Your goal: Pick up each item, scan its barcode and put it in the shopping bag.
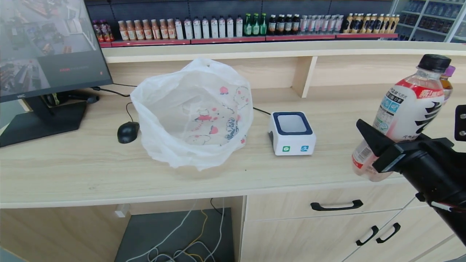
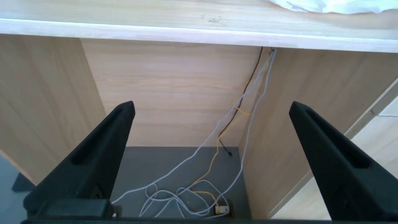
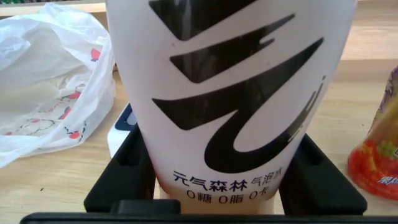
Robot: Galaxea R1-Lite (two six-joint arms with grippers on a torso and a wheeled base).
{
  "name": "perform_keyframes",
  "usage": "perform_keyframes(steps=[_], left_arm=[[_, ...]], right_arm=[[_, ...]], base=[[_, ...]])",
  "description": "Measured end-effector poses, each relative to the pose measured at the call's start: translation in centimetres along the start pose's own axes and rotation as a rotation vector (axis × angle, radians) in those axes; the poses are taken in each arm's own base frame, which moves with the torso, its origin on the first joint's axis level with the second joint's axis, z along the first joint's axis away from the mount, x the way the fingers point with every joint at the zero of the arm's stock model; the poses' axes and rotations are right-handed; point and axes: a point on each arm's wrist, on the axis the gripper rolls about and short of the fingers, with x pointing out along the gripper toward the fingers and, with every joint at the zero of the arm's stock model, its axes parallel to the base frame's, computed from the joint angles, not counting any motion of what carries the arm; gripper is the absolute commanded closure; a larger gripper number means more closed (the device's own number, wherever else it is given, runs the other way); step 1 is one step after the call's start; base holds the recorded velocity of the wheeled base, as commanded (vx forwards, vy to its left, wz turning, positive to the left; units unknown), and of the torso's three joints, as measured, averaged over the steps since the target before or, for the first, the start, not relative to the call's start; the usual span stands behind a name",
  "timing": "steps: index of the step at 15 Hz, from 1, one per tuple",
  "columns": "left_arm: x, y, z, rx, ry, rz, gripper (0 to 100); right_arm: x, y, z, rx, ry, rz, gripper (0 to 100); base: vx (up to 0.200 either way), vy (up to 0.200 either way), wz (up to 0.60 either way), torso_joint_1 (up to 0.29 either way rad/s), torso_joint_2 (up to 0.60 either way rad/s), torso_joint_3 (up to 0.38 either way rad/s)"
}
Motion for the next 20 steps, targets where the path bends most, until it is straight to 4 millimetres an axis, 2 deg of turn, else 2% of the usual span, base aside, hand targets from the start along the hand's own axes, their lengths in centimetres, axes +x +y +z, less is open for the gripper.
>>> perform_keyframes(steps=[8,14,17,20], left_arm=[[0.0,0.0,0.0,0.000,-0.001,0.000,0],[0.0,0.0,0.0,0.000,0.000,0.000,0],[0.0,0.0,0.0,0.000,0.000,0.000,0],[0.0,0.0,0.0,0.000,0.000,0.000,0]], right_arm=[[1.1,0.0,1.2,-0.174,-0.053,-0.017,100],[3.2,0.6,2.2,-0.295,-0.056,-0.018,100],[5.5,0.9,3.3,-0.342,-0.099,-0.026,100],[8.2,1.4,4.3,-0.418,-0.187,0.050,100]], base=[[0.000,0.000,0.00,0.000,0.00,0.000],[0.000,0.000,0.00,0.000,0.00,0.000],[0.000,0.000,0.00,0.000,0.00,0.000],[0.000,0.000,0.00,0.000,0.00,0.000]])
